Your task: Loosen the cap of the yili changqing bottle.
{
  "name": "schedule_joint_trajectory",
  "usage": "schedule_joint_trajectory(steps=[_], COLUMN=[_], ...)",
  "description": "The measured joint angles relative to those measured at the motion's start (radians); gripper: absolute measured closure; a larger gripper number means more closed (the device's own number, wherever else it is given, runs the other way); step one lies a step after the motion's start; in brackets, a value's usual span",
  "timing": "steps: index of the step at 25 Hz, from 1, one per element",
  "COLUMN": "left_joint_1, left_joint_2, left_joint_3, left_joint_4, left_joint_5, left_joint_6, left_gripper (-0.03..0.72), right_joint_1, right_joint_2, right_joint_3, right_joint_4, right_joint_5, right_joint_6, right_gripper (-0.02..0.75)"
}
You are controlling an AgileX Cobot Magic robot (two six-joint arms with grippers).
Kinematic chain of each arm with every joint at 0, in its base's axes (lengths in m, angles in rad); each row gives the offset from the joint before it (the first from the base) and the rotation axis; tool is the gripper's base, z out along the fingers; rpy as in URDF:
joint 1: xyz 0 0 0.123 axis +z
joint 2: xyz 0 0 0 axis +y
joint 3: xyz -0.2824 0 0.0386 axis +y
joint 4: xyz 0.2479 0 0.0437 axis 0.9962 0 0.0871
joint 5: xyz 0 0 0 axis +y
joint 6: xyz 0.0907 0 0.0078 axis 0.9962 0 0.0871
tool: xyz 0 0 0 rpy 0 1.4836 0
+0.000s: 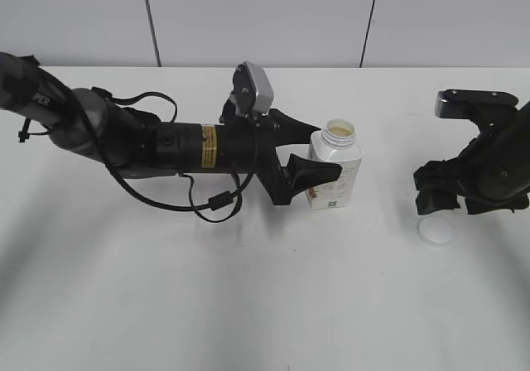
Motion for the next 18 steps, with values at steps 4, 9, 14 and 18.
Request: schedule_joint_trajectory(steps=[4,9,14,18], left_joint_1=[0.022,0.086,0.167,0.232], left_joint_2=[-0.002,-0.025,-0.074,-0.131], left_joint_3=[0.000,0.000,0.000,0.000], left_joint_4=[0.020,0.145,0.328,0.412], left_joint_5=[-0.001,-0.005,-0.015,-0.014], left_joint_6=[-0.001,-0.044,-0.139,-0.185], left_gripper=[0.150,0.148,0.165,0.212], right_joint_1=[0.000,0.000,0.000,0.000], right_joint_2=[0.000,0.000,0.000,0.000], right_joint_3=[-0.009,-0.052,-0.068,-0.069], right_joint_4=[0.002,0.002,0.002,0.002], right_joint_5=[0.010,0.038,0.058,0.059], right_joint_6=[0.000,0.000,0.000,0.000], right_gripper=[0.160,0.160,0.160,0.160])
